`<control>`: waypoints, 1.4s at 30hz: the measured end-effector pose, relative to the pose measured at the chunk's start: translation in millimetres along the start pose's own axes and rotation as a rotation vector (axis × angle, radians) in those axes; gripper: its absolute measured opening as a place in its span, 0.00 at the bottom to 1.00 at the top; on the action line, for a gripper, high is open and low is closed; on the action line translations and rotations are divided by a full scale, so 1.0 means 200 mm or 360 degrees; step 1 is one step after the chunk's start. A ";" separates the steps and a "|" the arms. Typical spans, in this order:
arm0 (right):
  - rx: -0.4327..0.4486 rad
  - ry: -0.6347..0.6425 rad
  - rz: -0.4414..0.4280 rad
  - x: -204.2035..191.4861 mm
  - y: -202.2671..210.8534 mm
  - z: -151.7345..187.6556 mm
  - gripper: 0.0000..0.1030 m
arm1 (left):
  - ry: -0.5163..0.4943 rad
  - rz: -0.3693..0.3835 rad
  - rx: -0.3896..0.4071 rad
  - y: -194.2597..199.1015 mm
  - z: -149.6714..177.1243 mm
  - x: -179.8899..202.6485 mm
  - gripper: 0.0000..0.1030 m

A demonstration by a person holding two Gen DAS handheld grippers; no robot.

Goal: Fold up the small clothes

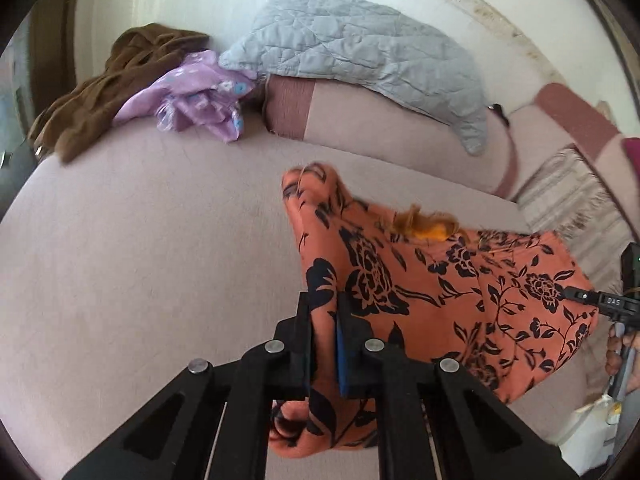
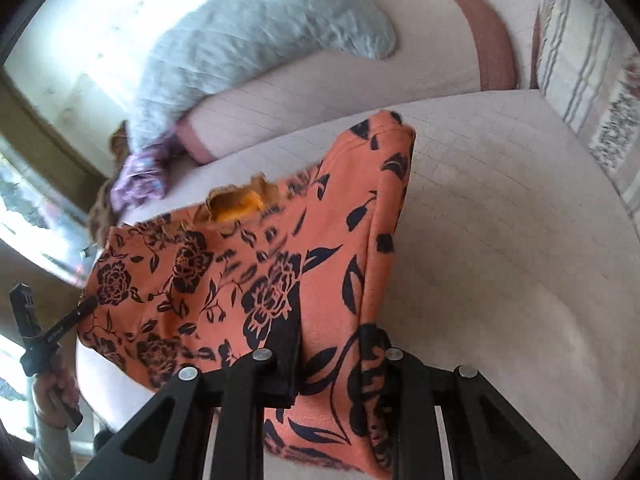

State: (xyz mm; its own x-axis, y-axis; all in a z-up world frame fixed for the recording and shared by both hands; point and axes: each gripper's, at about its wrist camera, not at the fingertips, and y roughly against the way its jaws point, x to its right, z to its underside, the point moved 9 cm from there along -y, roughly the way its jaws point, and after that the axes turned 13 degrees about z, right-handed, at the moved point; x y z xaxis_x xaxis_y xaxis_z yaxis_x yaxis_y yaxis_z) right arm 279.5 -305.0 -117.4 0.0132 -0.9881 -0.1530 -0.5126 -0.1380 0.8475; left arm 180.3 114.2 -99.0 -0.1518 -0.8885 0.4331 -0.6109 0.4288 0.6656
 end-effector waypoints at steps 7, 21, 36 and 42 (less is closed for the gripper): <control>-0.0313 -0.0161 -0.0013 0.31 -0.16 0.85 0.70 | 0.0049 -0.0092 -0.0170 -0.07 0.77 -0.24 0.36; 0.0107 -0.0080 0.0238 0.39 -0.11 0.50 0.68 | -0.0166 -0.0109 -0.0175 -0.24 0.38 -0.20 0.60; 0.0016 0.0091 0.0349 0.35 -0.18 0.48 0.07 | -0.0160 -0.0045 -0.0210 -0.35 0.30 -0.19 0.04; 0.0186 0.0083 0.0366 0.33 -0.01 0.36 0.06 | -0.0258 -0.0033 0.0053 -0.12 0.08 -0.08 0.04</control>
State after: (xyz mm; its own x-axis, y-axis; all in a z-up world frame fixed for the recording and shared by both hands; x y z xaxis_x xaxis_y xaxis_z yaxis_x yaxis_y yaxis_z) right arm 220.3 -364.7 -166.4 -0.0728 -0.9952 0.0658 -0.6028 0.0965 0.7920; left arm 184.4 114.8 -131.1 -0.2608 -0.9130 0.3137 -0.6400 0.4068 0.6519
